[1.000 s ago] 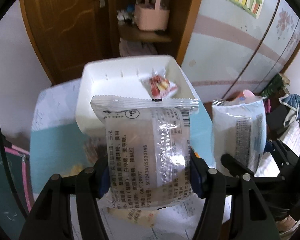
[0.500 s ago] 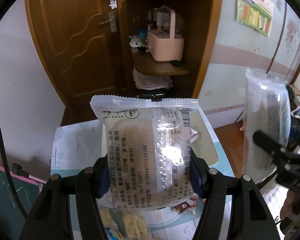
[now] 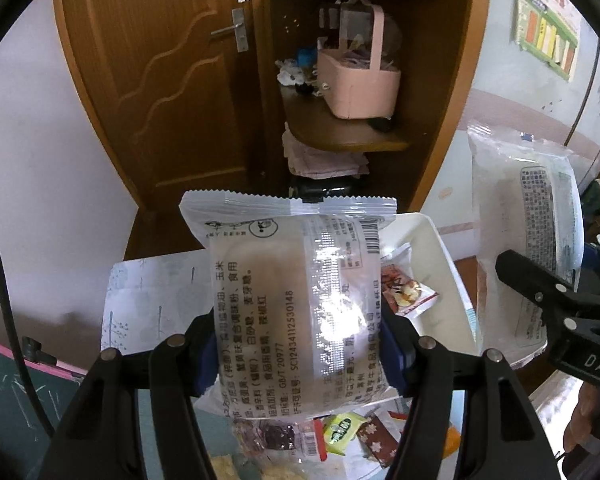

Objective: Organize snacks
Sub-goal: 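Carry both clear bags over the white tray and release them inside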

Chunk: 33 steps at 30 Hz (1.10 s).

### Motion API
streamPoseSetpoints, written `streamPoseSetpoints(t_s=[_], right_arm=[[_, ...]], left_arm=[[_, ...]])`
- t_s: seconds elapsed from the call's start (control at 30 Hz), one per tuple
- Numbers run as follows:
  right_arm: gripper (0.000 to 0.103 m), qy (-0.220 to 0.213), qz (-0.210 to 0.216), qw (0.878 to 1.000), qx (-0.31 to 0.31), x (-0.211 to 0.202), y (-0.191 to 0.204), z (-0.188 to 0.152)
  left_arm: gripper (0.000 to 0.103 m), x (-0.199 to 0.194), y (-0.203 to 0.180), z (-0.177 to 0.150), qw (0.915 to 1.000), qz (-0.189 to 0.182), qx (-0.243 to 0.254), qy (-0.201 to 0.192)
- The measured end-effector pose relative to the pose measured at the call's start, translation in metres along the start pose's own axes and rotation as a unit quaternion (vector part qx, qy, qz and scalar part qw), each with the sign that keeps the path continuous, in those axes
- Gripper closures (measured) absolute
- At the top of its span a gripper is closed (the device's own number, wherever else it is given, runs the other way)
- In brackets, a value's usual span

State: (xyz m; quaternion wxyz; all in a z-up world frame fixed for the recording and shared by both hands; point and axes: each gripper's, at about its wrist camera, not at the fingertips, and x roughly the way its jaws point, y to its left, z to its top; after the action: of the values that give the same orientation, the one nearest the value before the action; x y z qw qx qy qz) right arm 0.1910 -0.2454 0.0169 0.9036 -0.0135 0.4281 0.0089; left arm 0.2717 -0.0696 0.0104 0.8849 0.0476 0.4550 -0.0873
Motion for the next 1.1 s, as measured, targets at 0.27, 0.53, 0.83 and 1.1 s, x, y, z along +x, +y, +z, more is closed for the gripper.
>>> streamPoseSetpoints(t_s=[0.27, 0.53, 0.83, 1.1], right_arm=[[0.013, 0.03, -0.011, 0.999, -0.004, 0.032, 0.007, 0.003], [0.013, 0.045, -0.018, 0.999, -0.002, 0.047, 0.011, 0.004], [0.012, 0.045, 0.011, 0.999, 0.024, 0.063, 0.012, 0.006], [0.0, 0.018, 0.014, 0.999, 0.036, 0.063, 0.013, 0.007]], left_arm=[[0.039, 0.031, 0.009, -0.001, 0.9998, 0.006, -0.002, 0.019], [0.036, 0.05, 0.012, -0.003, 0.9995, 0.005, 0.002, 0.032], [0.019, 0.072, 0.019, -0.004, 0.9984, -0.017, -0.02, 0.051], [0.0, 0.066, 0.028, -0.004, 0.9995, 0.0, -0.01, 0.031]])
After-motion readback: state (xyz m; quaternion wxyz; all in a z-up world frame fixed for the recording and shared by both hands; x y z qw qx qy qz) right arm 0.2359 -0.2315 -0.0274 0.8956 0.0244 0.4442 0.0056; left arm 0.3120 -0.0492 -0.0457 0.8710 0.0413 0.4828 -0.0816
